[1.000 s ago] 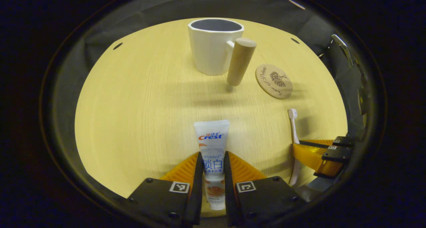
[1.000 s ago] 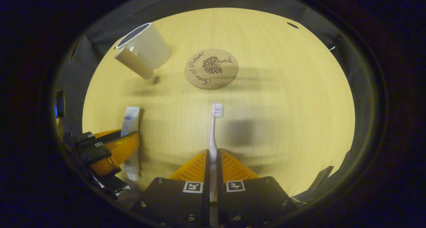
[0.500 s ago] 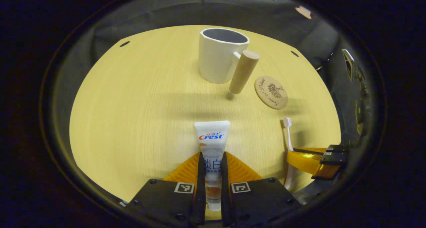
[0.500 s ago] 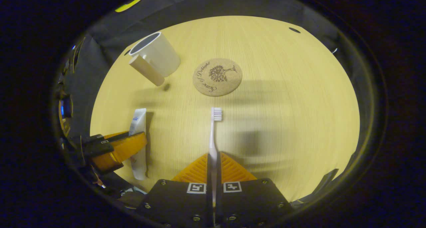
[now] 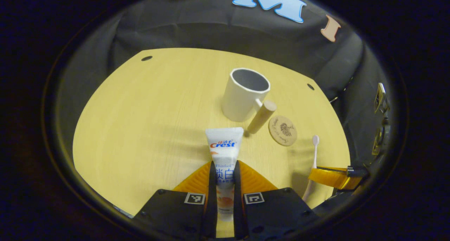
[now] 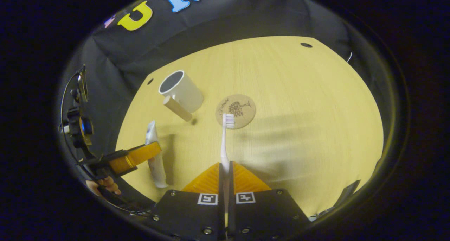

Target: Put the toothbrush and toothpaste on the desktop into the cup, then pick up the cup and place it on the coaster on the desktop.

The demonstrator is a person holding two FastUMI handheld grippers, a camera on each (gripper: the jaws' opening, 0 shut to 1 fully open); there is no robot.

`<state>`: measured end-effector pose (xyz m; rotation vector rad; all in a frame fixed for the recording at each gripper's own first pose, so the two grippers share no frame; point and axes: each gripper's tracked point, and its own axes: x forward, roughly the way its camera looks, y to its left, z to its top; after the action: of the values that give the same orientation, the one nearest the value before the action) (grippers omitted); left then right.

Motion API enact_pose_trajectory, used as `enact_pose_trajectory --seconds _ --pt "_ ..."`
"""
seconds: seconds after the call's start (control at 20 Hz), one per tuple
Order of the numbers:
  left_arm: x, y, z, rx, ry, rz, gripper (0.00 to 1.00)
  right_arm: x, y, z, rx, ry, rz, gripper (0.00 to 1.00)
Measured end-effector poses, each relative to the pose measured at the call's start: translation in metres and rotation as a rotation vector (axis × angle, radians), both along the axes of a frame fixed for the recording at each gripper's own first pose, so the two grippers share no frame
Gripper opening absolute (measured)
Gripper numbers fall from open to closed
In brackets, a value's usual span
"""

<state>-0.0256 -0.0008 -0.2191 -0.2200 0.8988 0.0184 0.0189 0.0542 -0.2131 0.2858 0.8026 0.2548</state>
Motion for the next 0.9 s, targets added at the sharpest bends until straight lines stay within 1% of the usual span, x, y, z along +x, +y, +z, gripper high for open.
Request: enact_pose_trajectory --seconds 0.2,0.4,0.6,0.7,0.9 --pt "0.030 0.011 0.042 -0.012 -0.144 0.016 0.26 0.004 0.000 0.027 0.039 -0.097 -0.006 0.04" --pt "0.061 0.024 0.102 -0.039 -0.335 0.037 0.25 0.006 0.001 0.048 0.057 -0.178 -0.002 0.04" --pt "0.088 0.034 0.157 -0.050 -0.502 0.050 0.25 0.006 0.002 0.066 0.109 -0.219 -0.008 0.04" --pt "0.104 0.039 0.182 -0.070 -0.573 0.053 0.25 0.008 0.002 0.072 0.109 -0.238 -0.022 0.04" --pt "0.143 0.039 0.213 -0.098 -0.724 0.053 0.25 0.008 0.002 0.081 0.115 -0.258 -0.038 0.04"
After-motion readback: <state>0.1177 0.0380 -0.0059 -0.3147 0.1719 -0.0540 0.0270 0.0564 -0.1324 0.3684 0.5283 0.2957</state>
